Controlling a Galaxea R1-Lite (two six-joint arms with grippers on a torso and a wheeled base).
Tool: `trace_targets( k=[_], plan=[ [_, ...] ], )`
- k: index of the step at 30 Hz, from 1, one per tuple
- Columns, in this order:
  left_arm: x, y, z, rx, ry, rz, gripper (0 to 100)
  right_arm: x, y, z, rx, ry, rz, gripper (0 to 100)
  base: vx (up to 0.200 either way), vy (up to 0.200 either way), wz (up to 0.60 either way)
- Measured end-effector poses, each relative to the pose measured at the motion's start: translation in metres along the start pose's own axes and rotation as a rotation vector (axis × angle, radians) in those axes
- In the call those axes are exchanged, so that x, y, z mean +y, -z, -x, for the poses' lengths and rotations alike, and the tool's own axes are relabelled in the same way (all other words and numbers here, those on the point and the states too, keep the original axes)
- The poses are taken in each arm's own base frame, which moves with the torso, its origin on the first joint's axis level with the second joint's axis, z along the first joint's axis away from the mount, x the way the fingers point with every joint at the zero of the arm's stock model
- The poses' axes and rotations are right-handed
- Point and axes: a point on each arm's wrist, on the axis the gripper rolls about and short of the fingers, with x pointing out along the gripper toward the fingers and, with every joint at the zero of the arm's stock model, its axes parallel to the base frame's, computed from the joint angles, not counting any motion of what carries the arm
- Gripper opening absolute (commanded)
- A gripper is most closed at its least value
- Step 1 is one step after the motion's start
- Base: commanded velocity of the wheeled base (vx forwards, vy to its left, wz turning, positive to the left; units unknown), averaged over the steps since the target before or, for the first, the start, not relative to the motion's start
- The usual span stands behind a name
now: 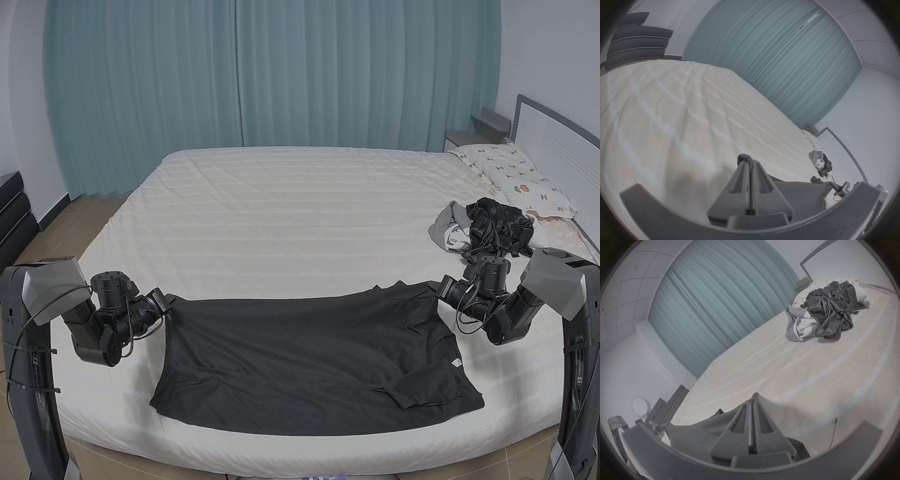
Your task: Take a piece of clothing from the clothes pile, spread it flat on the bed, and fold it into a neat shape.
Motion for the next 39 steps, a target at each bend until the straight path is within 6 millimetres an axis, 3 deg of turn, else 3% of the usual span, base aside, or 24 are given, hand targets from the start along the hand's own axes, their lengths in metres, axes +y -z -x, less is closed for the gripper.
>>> trace_targets(
  k=[9,19,29,39],
  plan=[
    [0.003,0.003,0.001,0.011,-0.01,-0.046,0,-0.001,-0.005,0.013,0.014,-0.003,-0.011,0,0.0,0.0,0.0],
    [0.004,0.006,0.016,0.001,-0.009,-0.098,0,0.004,-0.002,0.035,0.062,-0.01,-0.016,0,0.0,0.0,0.0],
    [0.007,0.022,0.036,0.026,-0.019,-0.271,0,0.005,0.004,0.066,0.129,-0.005,0.012,0,0.0,0.0,0.0],
    [0.012,0.043,0.06,0.073,-0.035,-0.386,0,-0.008,0.024,0.094,0.221,0.026,0.058,0,0.0,0.0,0.0]
  ],
)
